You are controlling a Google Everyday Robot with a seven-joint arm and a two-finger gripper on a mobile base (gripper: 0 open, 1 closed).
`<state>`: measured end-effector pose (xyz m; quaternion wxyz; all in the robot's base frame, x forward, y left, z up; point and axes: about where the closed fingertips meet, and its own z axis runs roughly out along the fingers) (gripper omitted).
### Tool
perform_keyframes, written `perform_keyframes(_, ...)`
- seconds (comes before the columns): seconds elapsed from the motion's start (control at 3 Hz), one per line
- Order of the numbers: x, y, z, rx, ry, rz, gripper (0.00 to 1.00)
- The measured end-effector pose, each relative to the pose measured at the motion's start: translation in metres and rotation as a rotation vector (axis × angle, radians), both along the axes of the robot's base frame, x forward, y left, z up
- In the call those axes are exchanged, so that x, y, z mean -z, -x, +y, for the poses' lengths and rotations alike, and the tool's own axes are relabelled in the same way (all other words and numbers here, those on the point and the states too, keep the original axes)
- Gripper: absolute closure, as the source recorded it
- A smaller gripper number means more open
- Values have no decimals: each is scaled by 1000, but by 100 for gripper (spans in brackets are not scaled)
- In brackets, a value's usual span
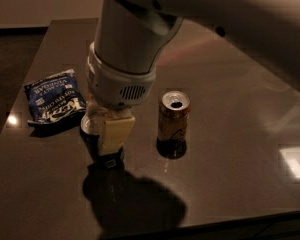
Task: Move pepsi can near orange can
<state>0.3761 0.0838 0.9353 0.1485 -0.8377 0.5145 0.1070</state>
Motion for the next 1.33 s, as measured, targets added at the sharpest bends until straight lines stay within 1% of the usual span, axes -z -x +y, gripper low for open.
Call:
perform_keyframes(0.33,-1,-24,-15,58,6,0,100)
perform_keyframes(0.67,4,-44,-26,105,17,21,100)
perform_keyframes(1.0,10,-59,-33,142,24,46,90)
perform_keyframes(1.33,18,-72,-39,173,30,70,67)
